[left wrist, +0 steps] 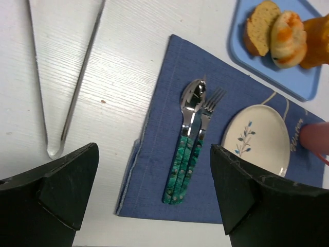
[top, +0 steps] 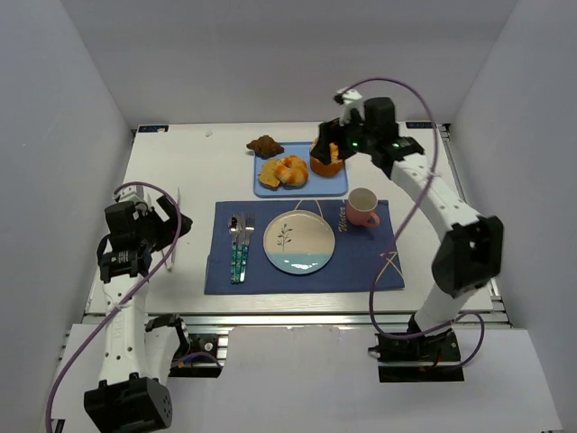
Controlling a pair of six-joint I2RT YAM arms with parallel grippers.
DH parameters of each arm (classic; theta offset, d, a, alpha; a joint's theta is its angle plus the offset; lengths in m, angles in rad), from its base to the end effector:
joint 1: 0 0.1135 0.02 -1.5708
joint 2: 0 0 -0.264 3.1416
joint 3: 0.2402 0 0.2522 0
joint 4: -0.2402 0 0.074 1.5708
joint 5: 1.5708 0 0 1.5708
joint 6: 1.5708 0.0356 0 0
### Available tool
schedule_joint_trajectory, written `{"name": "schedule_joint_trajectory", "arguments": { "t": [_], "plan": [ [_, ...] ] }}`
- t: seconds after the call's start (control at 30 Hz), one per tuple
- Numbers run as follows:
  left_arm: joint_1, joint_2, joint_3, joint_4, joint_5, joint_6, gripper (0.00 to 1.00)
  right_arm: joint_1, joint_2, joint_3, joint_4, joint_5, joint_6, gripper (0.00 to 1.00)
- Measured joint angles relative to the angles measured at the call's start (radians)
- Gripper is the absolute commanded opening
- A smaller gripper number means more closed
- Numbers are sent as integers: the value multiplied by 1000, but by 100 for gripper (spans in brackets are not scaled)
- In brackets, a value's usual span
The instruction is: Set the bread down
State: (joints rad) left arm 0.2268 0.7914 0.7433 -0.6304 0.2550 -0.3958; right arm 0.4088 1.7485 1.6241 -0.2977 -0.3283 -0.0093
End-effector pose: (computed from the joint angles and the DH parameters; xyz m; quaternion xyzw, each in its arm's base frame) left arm 0.1642 0.0287 0.2814 -0.2218 0.8686 -0.1504 0.4168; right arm 0.3766 0.1757 0.3584 -0.2587 0.7918 0.2408 0.4981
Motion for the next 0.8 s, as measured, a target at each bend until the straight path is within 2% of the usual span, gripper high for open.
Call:
{"name": "schedule_joint_trajectory", "arguments": {
  "t": [0.07, 0.1, 0.13, 0.17, 0.2, 0.23, 0.27, 0.3, 0.33, 0.37, 0.4, 0.43, 0.47, 0.5, 0.57, 0.8],
  "plan": [
    [0, 23, 4, 2, -17, 10, 98, -62, -93, -110, 64, -30, 4, 89],
    [0, 39, 8, 3, -25, 17, 98, -97, -134, -164, 89, -58, 2, 84],
    [0, 60, 14, 3, -34, 26, 96, -138, -172, -222, 123, -99, -6, 76],
    [0, 86, 25, 1, -43, 39, 94, -185, -204, -279, 155, -163, -20, 62],
    [0, 114, 38, 2, -56, 52, 86, -225, -227, -322, 172, -225, -36, 19],
    [0, 143, 52, -3, -70, 65, 74, -257, -238, -347, 182, -271, -56, 1],
    [0, 173, 68, -8, -85, 75, 54, -284, -240, -359, 188, -320, -63, 0],
    [0, 207, 89, -16, -101, 89, 23, -298, -236, -362, 185, -367, -74, 0],
    [0, 240, 108, -21, -120, 102, 16, -301, -234, -362, 184, -402, -82, 1],
    [0, 281, 130, -32, -136, 130, 13, -299, -232, -362, 183, -448, -89, 38],
    [0, 332, 157, -40, -158, 155, 23, -292, -232, -362, 181, -505, -95, 66],
    [0, 364, 171, -45, -172, 172, 23, -288, -232, -362, 182, -537, -104, 67],
    [0, 398, 182, -54, -191, 194, 53, -283, -232, -364, 183, -568, -103, 71],
    [0, 431, 190, -63, -209, 219, 64, -279, -232, -370, 190, -594, -100, 76],
    [0, 492, 193, -77, -239, 255, 72, -275, -232, -387, 200, -640, -97, 77],
    [0, 627, 168, -84, -280, 345, 78, -276, -232, -454, 229, -698, -61, 78]
  ]
}}
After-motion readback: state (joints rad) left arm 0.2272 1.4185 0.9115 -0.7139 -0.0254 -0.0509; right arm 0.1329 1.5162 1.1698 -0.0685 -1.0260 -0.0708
